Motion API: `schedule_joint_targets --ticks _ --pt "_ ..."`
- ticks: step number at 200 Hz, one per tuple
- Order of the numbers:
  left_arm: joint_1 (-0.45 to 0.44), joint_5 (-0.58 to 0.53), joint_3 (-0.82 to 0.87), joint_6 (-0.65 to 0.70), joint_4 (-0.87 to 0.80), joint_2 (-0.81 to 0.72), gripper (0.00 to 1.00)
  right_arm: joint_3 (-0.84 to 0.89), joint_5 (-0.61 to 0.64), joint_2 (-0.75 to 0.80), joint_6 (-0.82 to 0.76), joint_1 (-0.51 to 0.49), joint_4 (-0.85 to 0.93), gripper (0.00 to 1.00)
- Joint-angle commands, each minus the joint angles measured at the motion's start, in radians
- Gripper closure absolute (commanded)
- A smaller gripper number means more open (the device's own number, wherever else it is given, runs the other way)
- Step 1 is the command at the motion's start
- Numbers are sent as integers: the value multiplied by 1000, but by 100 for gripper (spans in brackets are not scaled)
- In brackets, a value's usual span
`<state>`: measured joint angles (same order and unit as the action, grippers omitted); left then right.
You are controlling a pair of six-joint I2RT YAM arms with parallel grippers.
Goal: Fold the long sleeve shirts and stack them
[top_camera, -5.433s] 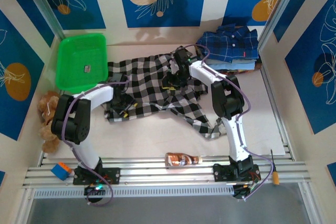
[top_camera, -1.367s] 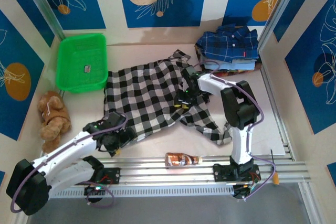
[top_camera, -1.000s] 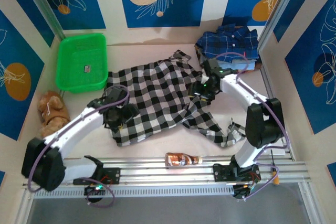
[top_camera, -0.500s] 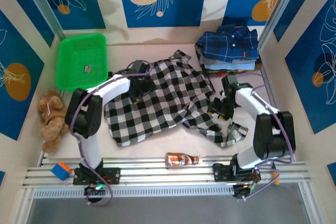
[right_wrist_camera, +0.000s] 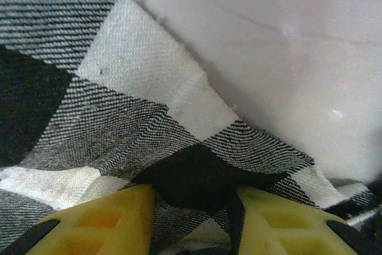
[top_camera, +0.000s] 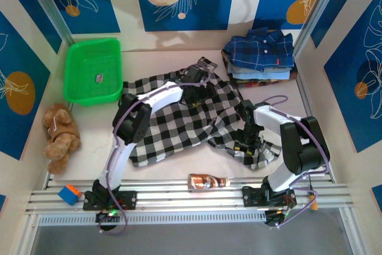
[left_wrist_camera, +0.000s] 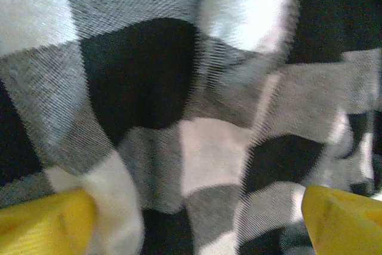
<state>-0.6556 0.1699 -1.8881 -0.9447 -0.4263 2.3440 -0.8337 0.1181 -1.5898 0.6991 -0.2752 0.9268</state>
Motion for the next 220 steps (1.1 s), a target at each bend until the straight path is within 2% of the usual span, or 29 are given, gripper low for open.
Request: schedule_joint_targets --ticks 1,27,51,81,101,118,124,130,167,192,207,220 --pt "25 20 -51 -22 10 64 9 12 58 -38 62 -13 93 63" --pt "70 -19 -52 14 -35 83 9 -26 87 -47 70 -26 150 62" --pt "121 -44 -53 60 -59 95 9 -22 59 -59 71 -35 168 72" --pt "171 -46 -63 94 -55 108 9 -16 18 -83 75 -75 188 75" --pt "185 -4 -74 106 -24 114 9 -14 -16 -67 89 -86 200 73" --pt "179 103 -64 78 68 97 8 -30 -35 -33 100 -85 220 68" --pt "171 136 -63 68 94 85 1 -45 -37 -15 100 -84 233 65" --pt "160 160 -65 66 107 71 0 -70 -37 2 102 -79 250 63" --pt "123 201 2 57 86 -110 0 -334 22 107 52 2 378 54" --pt "127 139 154 101 3 -305 0 -513 14 106 -68 99 293 50" --pt "130 80 274 134 -58 -418 0 -601 -18 31 -138 144 223 53" --pt "131 42 396 137 -97 -508 0 -670 -37 -60 -170 158 186 65"
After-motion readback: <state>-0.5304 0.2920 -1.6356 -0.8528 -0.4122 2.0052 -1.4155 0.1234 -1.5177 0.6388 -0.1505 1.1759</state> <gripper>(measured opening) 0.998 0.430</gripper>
